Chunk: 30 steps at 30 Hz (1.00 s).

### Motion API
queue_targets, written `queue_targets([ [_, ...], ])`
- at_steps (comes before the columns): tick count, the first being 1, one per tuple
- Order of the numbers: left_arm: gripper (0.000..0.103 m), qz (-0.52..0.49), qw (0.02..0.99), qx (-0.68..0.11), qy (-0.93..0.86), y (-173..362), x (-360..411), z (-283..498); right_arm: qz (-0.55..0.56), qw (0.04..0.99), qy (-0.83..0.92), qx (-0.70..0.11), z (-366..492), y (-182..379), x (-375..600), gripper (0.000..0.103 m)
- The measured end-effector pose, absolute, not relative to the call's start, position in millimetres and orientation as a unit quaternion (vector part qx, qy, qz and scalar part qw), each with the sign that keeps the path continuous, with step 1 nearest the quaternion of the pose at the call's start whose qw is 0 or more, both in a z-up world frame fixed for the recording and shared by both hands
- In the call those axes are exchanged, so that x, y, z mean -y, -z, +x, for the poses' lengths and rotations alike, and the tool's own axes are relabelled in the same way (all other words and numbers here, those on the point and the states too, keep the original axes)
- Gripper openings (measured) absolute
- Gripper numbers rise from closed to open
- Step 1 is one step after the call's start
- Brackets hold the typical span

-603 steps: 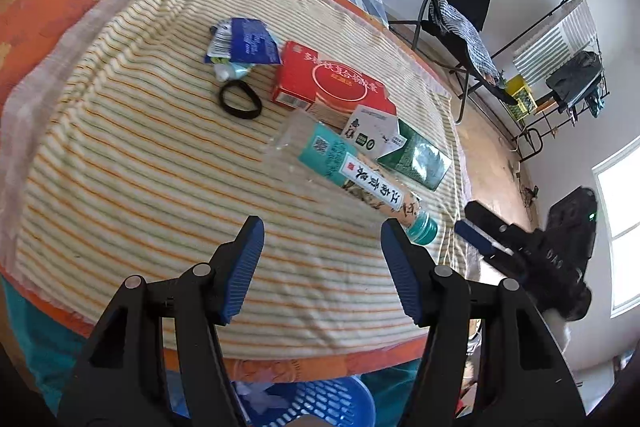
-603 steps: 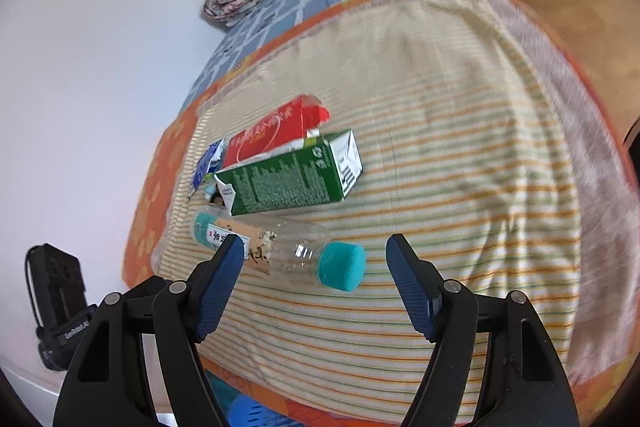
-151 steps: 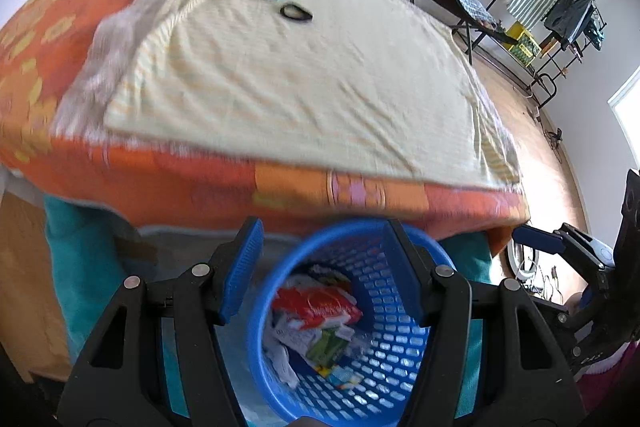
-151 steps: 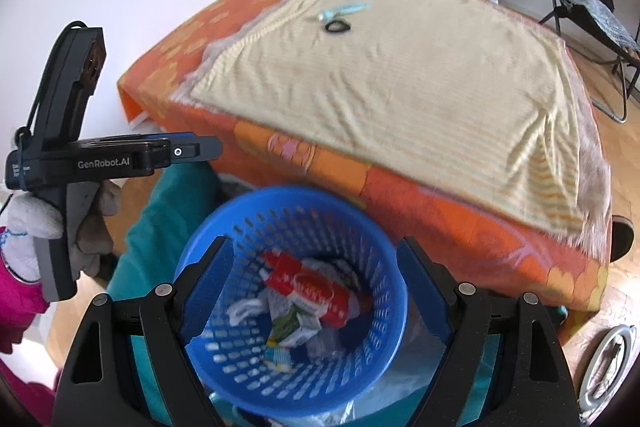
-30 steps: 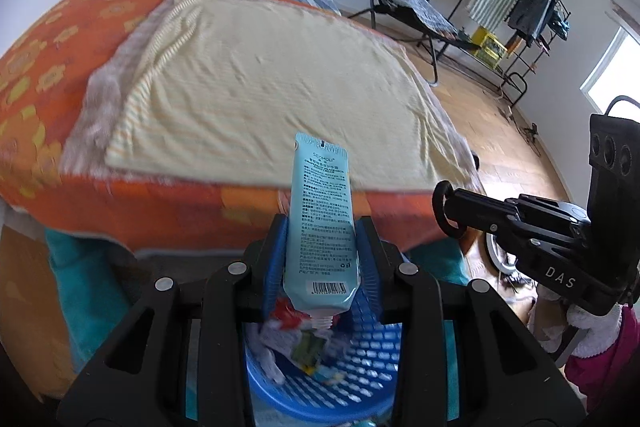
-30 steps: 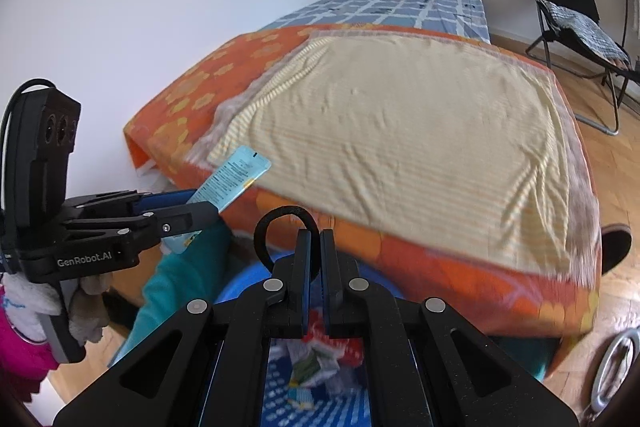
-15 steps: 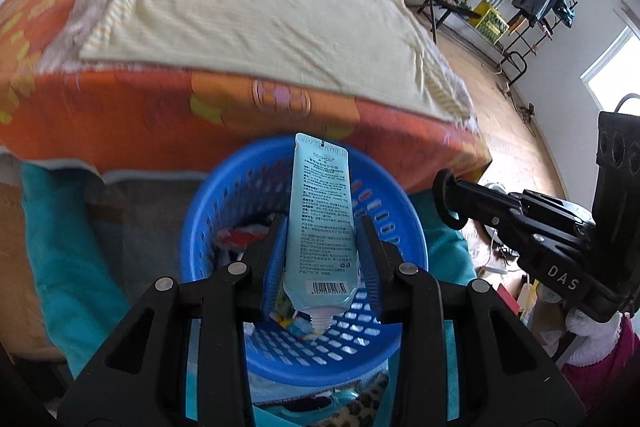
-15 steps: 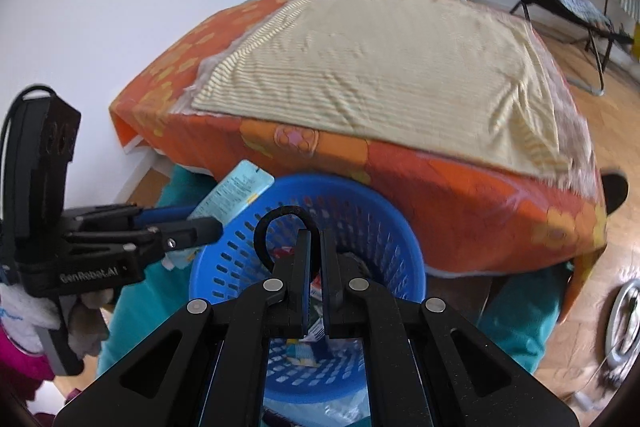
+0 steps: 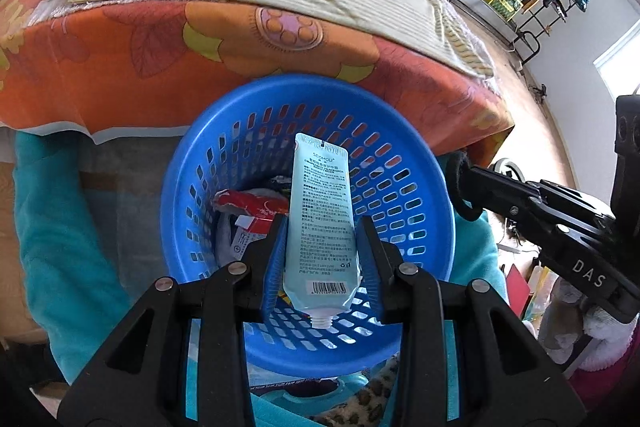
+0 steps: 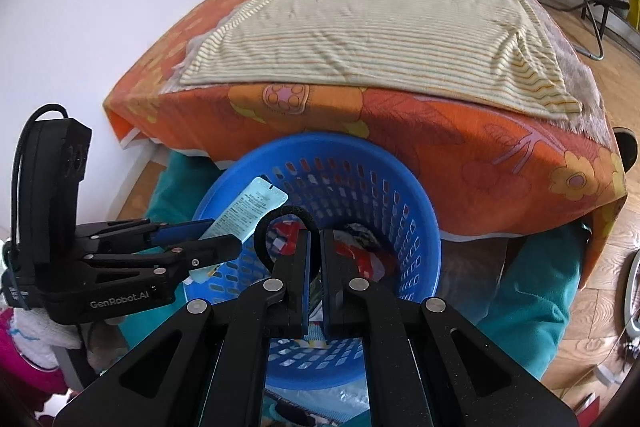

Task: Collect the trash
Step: 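Carry the tube and hair tie over the blue basket and open both tools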

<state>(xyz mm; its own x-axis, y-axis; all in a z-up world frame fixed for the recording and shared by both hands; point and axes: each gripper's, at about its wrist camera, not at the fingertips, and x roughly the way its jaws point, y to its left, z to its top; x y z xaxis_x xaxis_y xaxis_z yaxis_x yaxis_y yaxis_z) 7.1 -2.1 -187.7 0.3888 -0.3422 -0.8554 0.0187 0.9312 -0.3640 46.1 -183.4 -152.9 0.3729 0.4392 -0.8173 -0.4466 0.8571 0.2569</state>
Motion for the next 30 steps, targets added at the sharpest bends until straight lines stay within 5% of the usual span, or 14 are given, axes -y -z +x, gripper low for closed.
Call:
queue_targets([
  [12,0.035,-0.138,0.822,-0.546,0.088,192.2,-4.3,6.7,-0.009,0.820,-0.264,-0.507,45.7,162.1,180.1,0.005],
  [15,0.040,-0.139,0.823,-0.544,0.084,191.5,-7.4,7.0,-0.012,0.820,-0.262,-0.508,46.9,161.7,178.5,0.020],
  [17,0.046,-0.141,0.825,-0.541,0.080,190.9,-9.2,7.1,-0.011,0.822,-0.259,-0.506,46.8,160.9,179.2,0.047],
  [30,0.060,-0.138,0.839,-0.523,0.061,175.9,-17.7,5.9,-0.004,0.837,-0.244,-0.489,51.2,148.1,183.6,0.060],
])
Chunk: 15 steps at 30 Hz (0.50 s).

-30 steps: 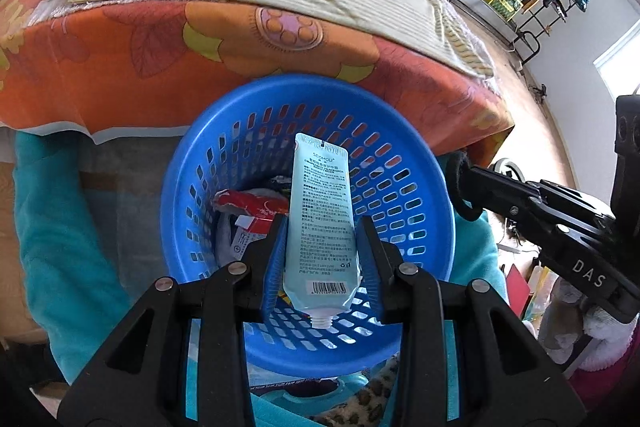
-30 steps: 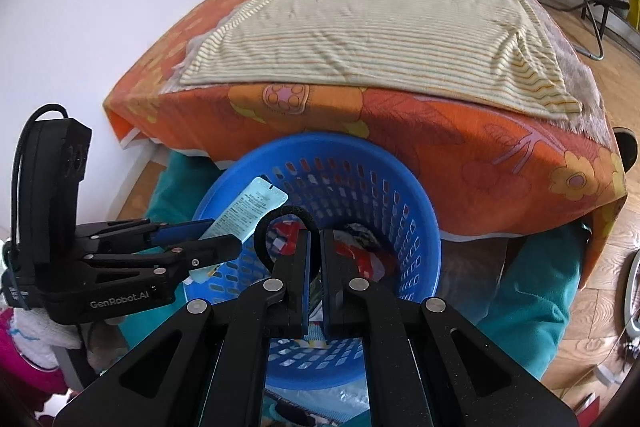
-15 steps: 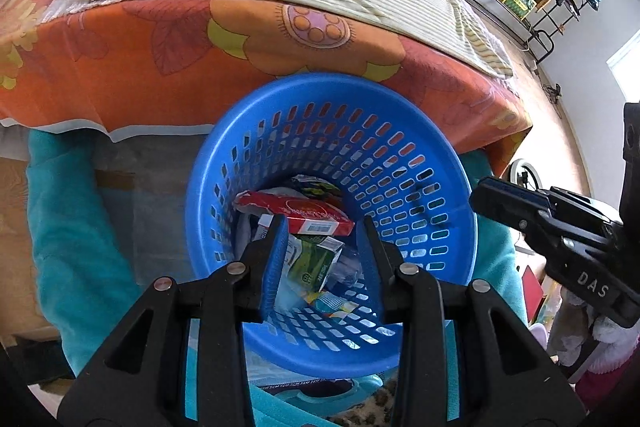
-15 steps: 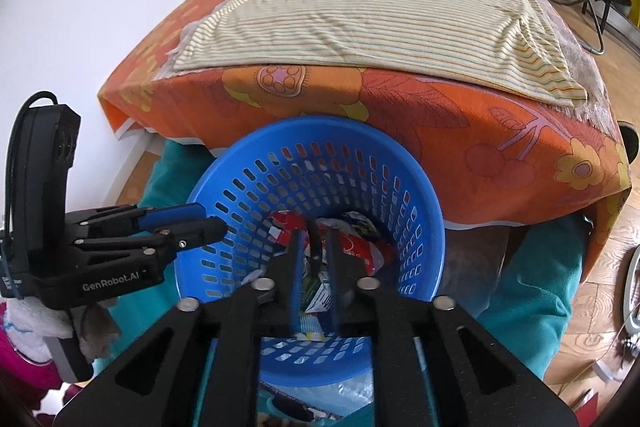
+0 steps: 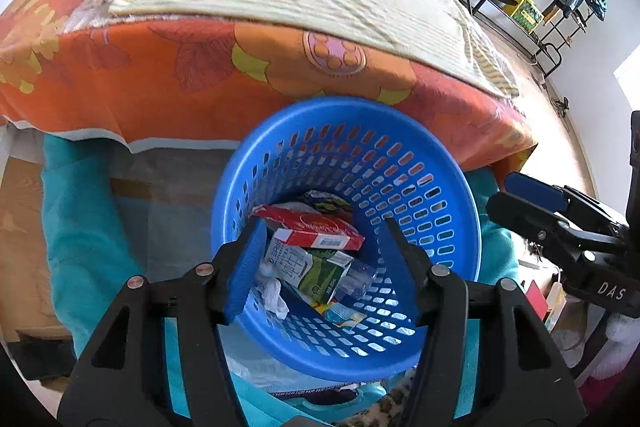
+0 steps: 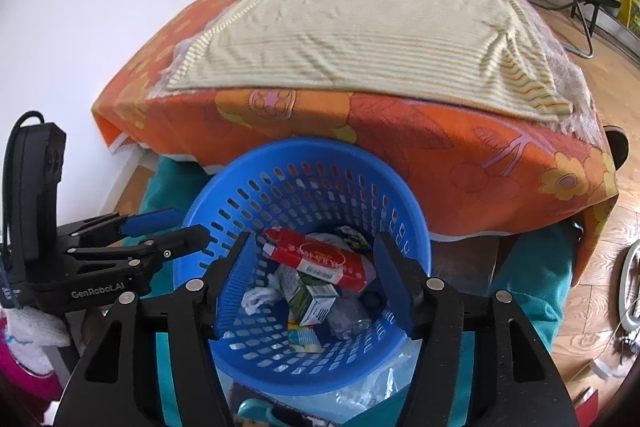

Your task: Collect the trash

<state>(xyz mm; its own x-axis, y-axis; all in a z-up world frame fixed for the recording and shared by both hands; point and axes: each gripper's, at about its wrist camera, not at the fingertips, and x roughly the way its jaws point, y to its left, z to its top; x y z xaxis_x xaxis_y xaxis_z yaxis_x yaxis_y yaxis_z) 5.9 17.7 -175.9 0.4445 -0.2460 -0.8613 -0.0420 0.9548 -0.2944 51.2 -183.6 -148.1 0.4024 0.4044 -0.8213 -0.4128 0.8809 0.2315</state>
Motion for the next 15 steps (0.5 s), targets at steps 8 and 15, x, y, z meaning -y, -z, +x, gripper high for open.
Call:
queue_targets([
  [8,0.069,-0.119,0.863,-0.489,0.054,145.4,-14.9,6.5,0.009,0.857,-0.231,-0.461,56.6,125.8,193.7,0.071],
  [15,0.069,-0.107,0.882,-0.455,0.055,116.6,-12.0,8.4,0.026,0.875,-0.222,-0.429,58.2,101.0,203.6,0.071],
])
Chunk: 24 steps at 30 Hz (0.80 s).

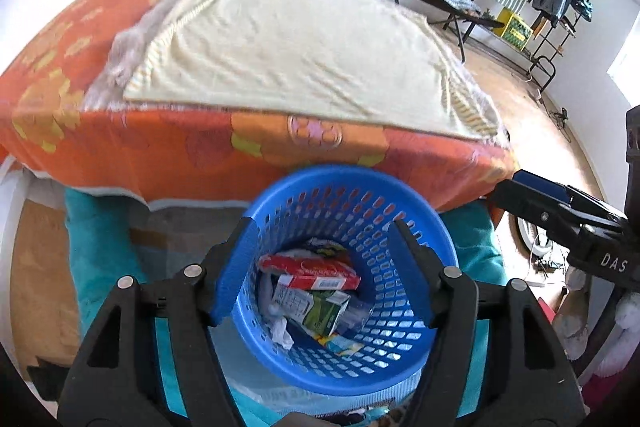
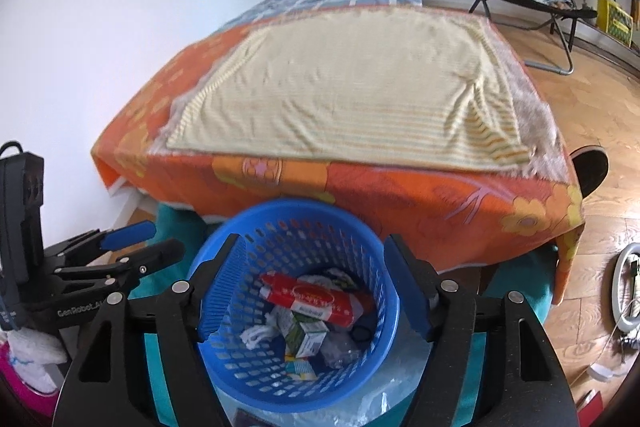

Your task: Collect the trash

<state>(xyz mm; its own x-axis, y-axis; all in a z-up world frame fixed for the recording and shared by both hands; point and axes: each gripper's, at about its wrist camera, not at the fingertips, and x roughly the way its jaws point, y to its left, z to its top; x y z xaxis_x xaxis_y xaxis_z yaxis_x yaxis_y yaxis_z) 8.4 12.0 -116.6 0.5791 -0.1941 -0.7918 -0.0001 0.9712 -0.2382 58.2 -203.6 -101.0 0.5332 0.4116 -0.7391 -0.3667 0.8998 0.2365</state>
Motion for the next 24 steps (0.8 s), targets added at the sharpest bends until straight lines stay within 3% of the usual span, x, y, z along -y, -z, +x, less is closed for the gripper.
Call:
queue_targets([
  [3,0.074,-0.103,0.890,-0.440,0.056,103.3,-11.3,8.6,0.033,0.885,-0.217,-0.411,58.7,88.4,207.7,0.073],
  [5,0.079,-0.100,0.898,-0.425,0.057,91.5,-10.1,8.0,0.036,0.890,-0.215,-0.401,59.6,80.9,210.1,0.080],
  [19,0.086,-0.104,0.933,-0.340,0.048,19.1,-8.2,2.1,0.061,0.920,-0.212,-0.324,54.9,26.9,222.9,0.080],
  [24,0.099,-0.096,0.950,-0.293,0.045,-14.7,-4.4,-1.0,0.062,0.926,-0.219,-0.302,55.6,9.9,223.8,0.080],
])
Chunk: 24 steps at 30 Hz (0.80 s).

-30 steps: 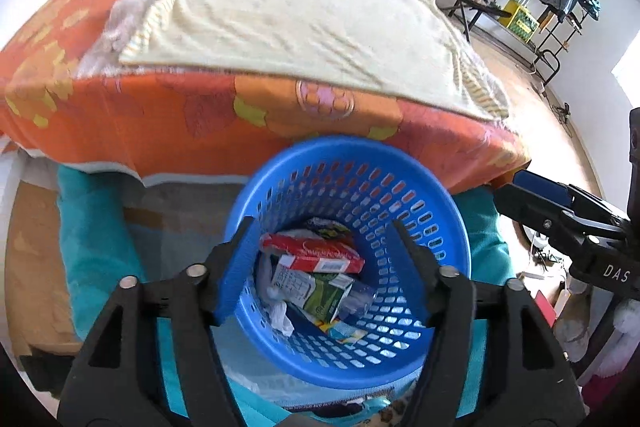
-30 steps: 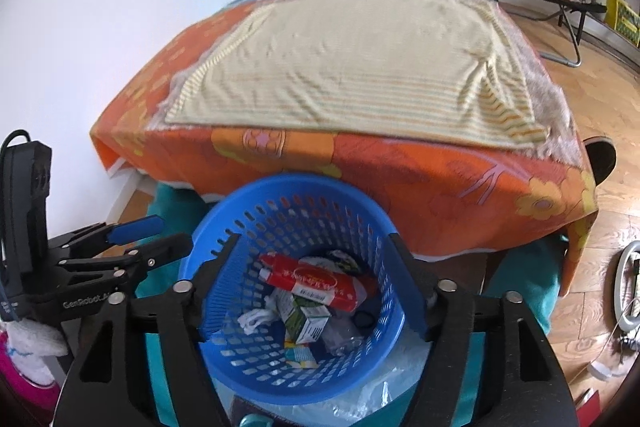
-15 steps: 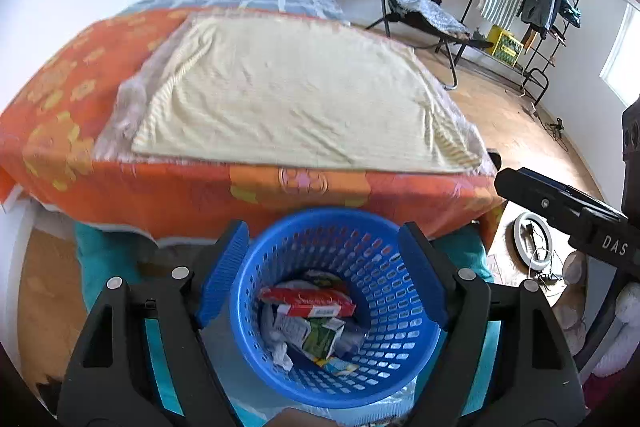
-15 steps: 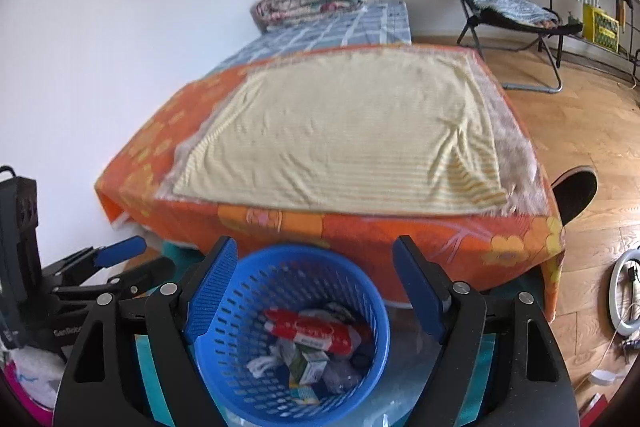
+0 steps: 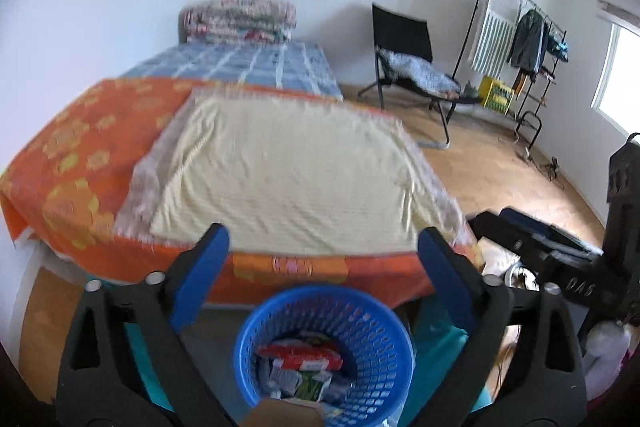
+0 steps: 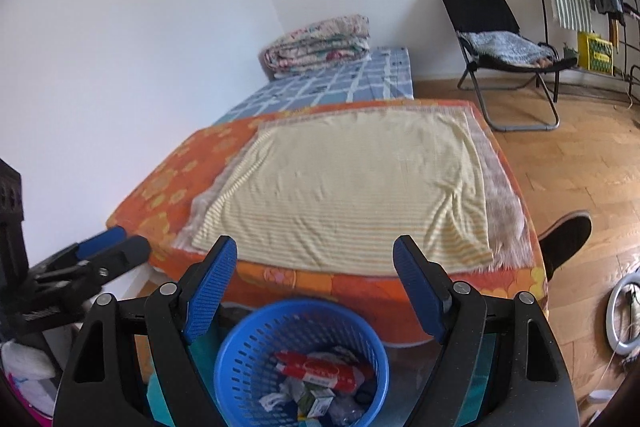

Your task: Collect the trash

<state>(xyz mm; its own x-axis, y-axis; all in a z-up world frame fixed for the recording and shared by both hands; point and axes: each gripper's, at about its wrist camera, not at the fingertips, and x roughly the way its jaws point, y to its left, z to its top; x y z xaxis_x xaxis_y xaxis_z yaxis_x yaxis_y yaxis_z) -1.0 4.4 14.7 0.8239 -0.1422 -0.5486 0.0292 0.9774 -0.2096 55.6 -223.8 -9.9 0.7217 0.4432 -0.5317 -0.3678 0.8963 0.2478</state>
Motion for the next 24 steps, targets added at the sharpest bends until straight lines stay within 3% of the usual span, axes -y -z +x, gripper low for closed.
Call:
queue_targets([
  [8,0.102,-0.100,0.963,-0.249,0.038,-47.9,-3.8,-5.2,0.059,0.933,-0.216,-0.282,59.5,-2.7,223.5,0.082],
  [24,0.102,-0.116,0.964,-0.240,0.018,-53.9,-13.6,-5.4,0.058,0.933,-0.219,-0.280,59.6,-4.9,223.6,0.083],
])
